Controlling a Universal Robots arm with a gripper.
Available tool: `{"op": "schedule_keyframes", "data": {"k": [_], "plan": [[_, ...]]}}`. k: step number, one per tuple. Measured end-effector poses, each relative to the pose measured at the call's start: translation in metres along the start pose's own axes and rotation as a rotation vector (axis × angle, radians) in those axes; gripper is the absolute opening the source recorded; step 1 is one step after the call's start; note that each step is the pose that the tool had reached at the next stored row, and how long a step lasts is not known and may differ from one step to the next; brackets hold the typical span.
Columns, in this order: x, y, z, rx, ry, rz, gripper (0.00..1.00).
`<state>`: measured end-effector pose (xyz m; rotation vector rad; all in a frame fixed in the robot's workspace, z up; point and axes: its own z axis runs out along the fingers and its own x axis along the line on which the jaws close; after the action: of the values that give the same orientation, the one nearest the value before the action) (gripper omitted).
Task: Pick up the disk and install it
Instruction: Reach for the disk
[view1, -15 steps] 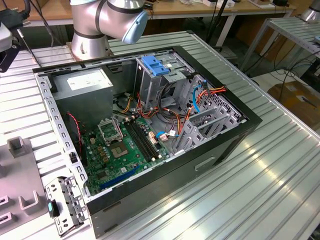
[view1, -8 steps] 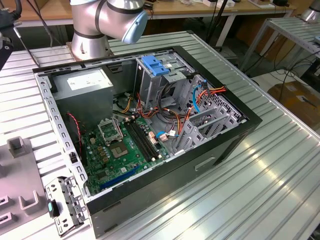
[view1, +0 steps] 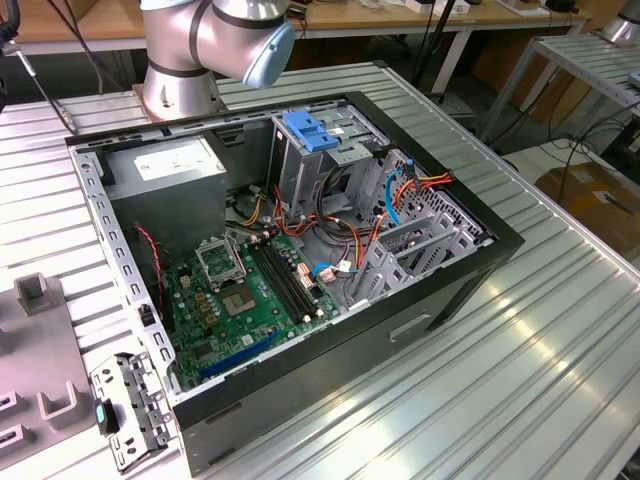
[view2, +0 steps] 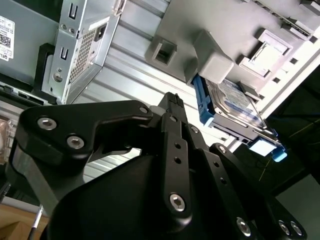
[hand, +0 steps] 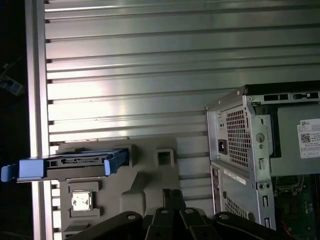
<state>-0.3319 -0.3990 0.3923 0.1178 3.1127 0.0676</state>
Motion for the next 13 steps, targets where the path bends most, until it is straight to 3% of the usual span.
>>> {"op": "schedule_keyframes", "data": {"k": [9, 13], "plan": [[0.0347, -0.0016, -0.0006, 0.0001, 0.0000, 0.002, 0.11], [0.0457, -0.0014, -0.0003, 0.0003, 0.0025, 0.003, 0.11]]}}
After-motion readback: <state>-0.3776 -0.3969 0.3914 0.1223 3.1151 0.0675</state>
